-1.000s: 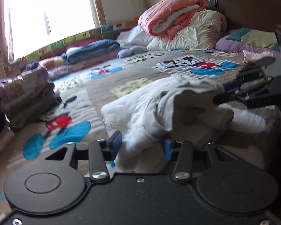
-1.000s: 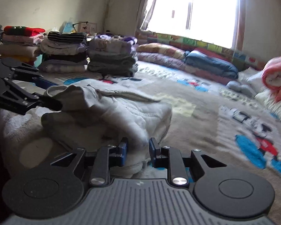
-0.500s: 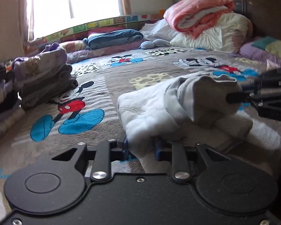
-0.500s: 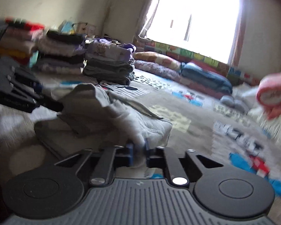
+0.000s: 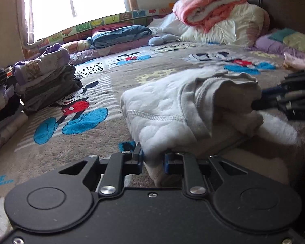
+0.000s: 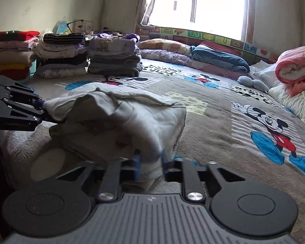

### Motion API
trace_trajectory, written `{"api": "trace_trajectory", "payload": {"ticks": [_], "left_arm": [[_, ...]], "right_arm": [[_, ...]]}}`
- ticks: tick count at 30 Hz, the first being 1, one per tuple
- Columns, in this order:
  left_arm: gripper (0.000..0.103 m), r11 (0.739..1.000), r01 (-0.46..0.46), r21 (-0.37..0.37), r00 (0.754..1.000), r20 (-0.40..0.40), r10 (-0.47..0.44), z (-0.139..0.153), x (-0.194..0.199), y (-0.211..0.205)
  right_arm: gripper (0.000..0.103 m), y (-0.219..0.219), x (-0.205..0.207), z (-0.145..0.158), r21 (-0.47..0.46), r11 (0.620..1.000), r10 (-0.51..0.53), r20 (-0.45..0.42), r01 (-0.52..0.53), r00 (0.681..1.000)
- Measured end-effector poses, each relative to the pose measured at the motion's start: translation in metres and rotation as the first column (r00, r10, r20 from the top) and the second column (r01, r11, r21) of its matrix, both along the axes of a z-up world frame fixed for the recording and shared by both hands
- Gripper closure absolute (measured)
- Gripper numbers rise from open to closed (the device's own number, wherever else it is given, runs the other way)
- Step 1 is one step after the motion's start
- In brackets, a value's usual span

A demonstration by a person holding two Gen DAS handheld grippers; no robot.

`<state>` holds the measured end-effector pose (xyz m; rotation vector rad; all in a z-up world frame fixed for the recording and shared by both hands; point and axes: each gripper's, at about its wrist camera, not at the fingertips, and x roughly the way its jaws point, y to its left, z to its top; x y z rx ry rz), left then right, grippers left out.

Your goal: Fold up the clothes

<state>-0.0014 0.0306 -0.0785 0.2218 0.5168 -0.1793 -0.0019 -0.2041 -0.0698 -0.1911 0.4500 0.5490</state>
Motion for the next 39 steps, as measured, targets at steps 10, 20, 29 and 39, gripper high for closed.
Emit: {"api": "trace_trajectory", "payload": {"ticks": [10,20,29,39], "left_arm": [[0.04,0.977,0.049,-0.207,0.997,-0.047,-0.06,0.01,-0.004,0.017],[0.038,0.739,-0.13,-0.661,0.988,-0.147,0.042,0.014,0.009,0.07],[0.087,0.572,-0.211,-0.792,0.971,-0.237,0.031,0.001,0.021,0.064],[0.088,0.304,-0.392,-0.868,0.916,-0.4,0.038,-0.042,0.011,0.081]], "right_arm": [[0.048,-0.054,0.011,0.006,0.5,0.866,0.05,-0.146,0.03,0.988],[0.04,-0.095,0.054,-0.027,0.795,0.547,0.046,-0.343,0.263,0.938],[0.085,-0.069,0.067,-0.052,0.804,0.512,0.175,-0.442,0.302,0.88],[0.087,-0.076,0.074,-0.111,0.805,0.338,0.31,-0.584,0.487,0.751]]}}
